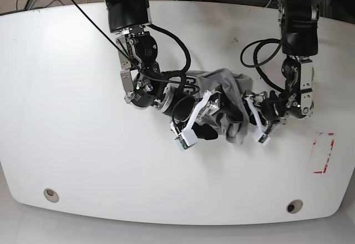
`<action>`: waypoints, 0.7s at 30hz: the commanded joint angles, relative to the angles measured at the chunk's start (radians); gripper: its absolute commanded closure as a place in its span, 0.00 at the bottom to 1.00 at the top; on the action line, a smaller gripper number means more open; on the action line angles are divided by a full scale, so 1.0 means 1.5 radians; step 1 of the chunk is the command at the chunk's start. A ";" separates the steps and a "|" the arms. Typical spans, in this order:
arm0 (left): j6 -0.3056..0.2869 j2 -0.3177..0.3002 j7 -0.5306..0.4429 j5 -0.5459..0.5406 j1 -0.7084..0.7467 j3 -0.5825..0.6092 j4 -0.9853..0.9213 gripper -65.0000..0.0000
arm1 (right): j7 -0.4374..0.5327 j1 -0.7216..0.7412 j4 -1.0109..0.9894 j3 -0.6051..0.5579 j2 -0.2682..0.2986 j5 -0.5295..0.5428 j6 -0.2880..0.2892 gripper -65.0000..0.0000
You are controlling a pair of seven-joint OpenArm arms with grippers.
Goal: Fold the T-shirt properly
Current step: 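Fold the strip's end over toward the left gripper with the right gripper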
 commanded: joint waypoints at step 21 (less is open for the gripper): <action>-0.031 -0.100 0.143 0.005 -0.012 -0.303 0.270 0.41 | 0.018 -0.027 0.032 -0.003 0.031 0.010 0.001 0.16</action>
